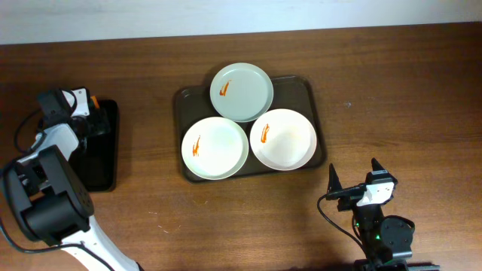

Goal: Clean dirty plates on tray and stack at the side

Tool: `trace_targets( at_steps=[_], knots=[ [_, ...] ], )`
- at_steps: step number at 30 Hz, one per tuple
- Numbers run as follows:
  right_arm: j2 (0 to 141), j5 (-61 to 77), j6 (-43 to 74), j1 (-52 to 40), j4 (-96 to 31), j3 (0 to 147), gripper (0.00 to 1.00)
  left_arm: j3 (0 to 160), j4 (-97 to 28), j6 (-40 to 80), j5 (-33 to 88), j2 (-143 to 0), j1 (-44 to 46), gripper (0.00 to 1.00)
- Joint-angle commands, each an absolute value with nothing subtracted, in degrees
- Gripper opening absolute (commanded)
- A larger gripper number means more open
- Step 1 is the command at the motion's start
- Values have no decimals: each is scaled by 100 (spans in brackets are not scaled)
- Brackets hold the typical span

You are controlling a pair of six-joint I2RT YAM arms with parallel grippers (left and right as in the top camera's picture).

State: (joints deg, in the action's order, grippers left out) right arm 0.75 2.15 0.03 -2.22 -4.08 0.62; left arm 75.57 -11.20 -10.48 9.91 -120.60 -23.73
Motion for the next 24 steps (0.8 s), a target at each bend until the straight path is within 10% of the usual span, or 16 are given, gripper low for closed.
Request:
trace_targets(
  at_steps=[1, 8, 21, 24],
  knots=[
    [64, 185, 23, -185, -438, 32, 98, 7568, -1072, -1122, 805, -12162, -2377, 57],
    [64, 185, 23, -185, -438, 32, 98, 7570, -1232, -1122, 808, -11878, -2377, 0],
    [64, 185, 23, -185, -438, 32, 98, 7568, -3564, -1122, 589, -11185, -2379, 0],
    [64, 185, 23, -185, -438, 32, 98, 7568, -3498, -1125, 587, -11185, -2379, 54]
  ],
)
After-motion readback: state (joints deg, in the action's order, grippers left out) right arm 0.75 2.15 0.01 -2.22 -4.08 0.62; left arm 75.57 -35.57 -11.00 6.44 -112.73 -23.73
